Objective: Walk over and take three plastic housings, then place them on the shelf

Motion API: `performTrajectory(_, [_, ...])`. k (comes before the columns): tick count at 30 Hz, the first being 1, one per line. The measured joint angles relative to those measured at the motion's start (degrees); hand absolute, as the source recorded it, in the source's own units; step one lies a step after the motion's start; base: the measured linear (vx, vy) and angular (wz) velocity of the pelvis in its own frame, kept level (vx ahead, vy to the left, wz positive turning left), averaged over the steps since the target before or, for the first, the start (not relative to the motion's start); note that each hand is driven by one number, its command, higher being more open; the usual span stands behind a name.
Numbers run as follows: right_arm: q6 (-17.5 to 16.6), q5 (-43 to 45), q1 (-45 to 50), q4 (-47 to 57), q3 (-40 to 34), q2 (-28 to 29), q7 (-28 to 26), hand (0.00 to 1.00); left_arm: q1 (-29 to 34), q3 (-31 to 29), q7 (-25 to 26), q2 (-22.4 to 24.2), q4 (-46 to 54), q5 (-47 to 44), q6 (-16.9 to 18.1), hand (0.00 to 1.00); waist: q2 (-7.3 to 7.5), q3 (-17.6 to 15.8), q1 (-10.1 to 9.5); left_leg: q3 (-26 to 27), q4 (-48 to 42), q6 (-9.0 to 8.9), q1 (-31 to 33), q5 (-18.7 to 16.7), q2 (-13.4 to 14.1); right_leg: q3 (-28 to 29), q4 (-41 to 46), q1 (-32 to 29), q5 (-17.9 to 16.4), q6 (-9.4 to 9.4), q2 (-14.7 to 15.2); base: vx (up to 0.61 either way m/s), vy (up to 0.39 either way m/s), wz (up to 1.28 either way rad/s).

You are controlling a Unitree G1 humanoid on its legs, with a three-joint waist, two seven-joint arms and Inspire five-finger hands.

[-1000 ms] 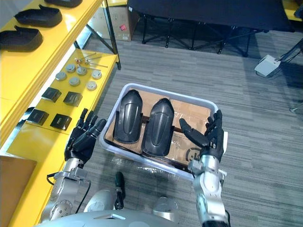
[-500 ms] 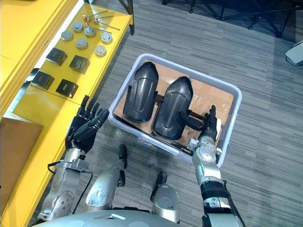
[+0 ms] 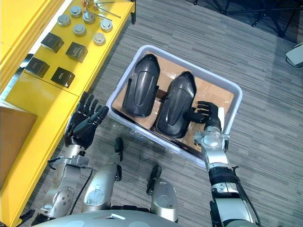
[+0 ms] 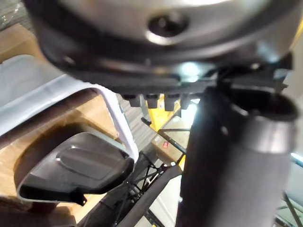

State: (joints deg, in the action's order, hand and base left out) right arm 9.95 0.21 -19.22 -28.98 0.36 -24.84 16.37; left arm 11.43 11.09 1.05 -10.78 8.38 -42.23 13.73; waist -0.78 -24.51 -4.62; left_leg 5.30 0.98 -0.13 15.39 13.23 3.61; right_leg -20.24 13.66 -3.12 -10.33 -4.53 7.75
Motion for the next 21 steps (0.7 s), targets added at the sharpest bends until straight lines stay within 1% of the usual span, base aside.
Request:
performTrajectory(2, [3.5, -2.4, -0.8, 0.1, 0.3, 0.1, -0.1, 0.0, 0.1, 0.1, 0.1, 0.0, 0.0, 0.0, 0.0, 1.0, -0.02, 0.0, -0.24, -0.6, 0.4, -0.13, -0.2, 0.4, 0.1, -0.4, 1.4, -0.3, -0.8, 0.37, 0.0, -0.02, -0.067, 0.11])
performTrajectory(5, [6.2, -4.4, 0.0, 2.1, 0.1, 0.3, -0.1, 0.0, 0.5, -0.4, 0.2, 0.2, 0.5, 0.0, -0.1, 1.0, 0.02, -0.2, -0.97, -0.6, 1.6, -0.41, -1.1, 1.3, 0.1, -0.3, 2.2, -0.2, -1.4, 0.73, 0.0, 0.01, -0.073, 0.04])
performTrajectory(6, [6.7, -4.4, 0.3, 3.2, 0.1, 0.3, -0.1, 0.0, 1.0, -0.6, 0.2, 0.2, 0.9, 0.0, -0.1, 1.0, 0.04, -0.3, -0.89, -0.7, 1.7, -0.45, -1.2, 1.3, 0.1, -0.3, 2.3, -0.1, -1.5, 0.86, 0.0, 0.01, -0.051, 0.04])
performTrajectory(8, [9.2, -4.4, 0.7, 4.9, 0.3, 1.4, -0.4, 0.0, 2.0, -1.1, 0.2, 0.5, 2.3, 0.0, -0.1, 1.0, 0.04, -0.7, -0.87, -0.6, 2.3, -0.58, -2.1, 1.5, 0.0, -0.3, 2.3, 0.4, -1.7, 0.88, -0.1, 0.0, -0.044, 0.02])
performTrajectory(9, [9.7, -4.4, 0.8, 5.0, 0.3, 2.0, -0.3, 0.0, 2.3, -1.3, 0.2, 0.7, 2.9, 0.1, -0.1, 1.0, 0.03, -0.8, -0.92, -0.6, 2.3, -0.58, -2.1, 1.5, 0.0, -0.3, 2.3, 0.4, -1.8, 0.86, -0.1, 0.0, -0.038, 0.01])
performTrajectory(12, [10.3, -6.5, 2.5, 6.9, -0.4, 3.6, 1.9, 0.0, 2.9, -2.8, 0.1, 1.5, 4.1, 0.8, -0.1, 1.0, 0.18, -1.0, -0.98, -0.6, 2.3, -0.58, -2.1, 1.5, -0.1, -0.3, 2.3, 0.4, -1.8, 0.85, 0.0, 0.0, 0.0, 0.0])
performTrajectory(14, [10.6, -6.7, 2.6, 7.3, -0.7, 4.7, 3.4, 0.0, 3.0, -4.1, 0.0, 1.5, 5.3, 2.3, -0.1, 1.0, 0.58, -1.5, -0.94, -0.6, 2.3, -0.57, -2.3, 1.5, 0.0, -0.3, 2.3, 0.6, -1.8, 0.85, 0.0, 0.0, 0.0, 0.0])
performTrajectory(16, [10.5, -6.7, 2.7, 7.3, -0.9, 5.8, 5.5, 0.0, 3.0, -4.3, -0.3, 1.5, 5.6, 2.4, -0.1, 1.0, 0.68, -1.6, -1.2, -0.6, 2.5, -0.57, -2.8, 1.5, -0.1, -0.3, 2.3, 1.1, -1.8, 0.85, 0.1, 0.0, 0.0, 0.0])
performTrajectory(19, [9.0, -6.6, 3.8, 7.6, -1.5, 7.9, 9.8, 0.0, 3.6, -4.7, -2.0, 1.6, 5.8, 2.6, -0.1, 1.0, 0.69, -1.6, -1.32, -0.5, 3.6, -0.53, -4.2, 1.5, -0.3, -0.3, 2.0, 2.2, -1.8, 0.84, 0.1, 0.0, 0.0, 0.0])
performTrajectory(21, [8.4, -6.7, 6.0, 10.6, -1.9, 9.1, 12.1, 0.0, 3.6, -5.1, -2.9, 1.9, 6.5, 5.4, -0.1, 1.0, 0.71, -1.6, -1.31, -0.3, 3.7, -0.48, -4.3, 1.6, -0.3, -0.3, 1.8, 2.3, -1.7, 0.75, 0.1, 0.0, 0.0, 0.0])
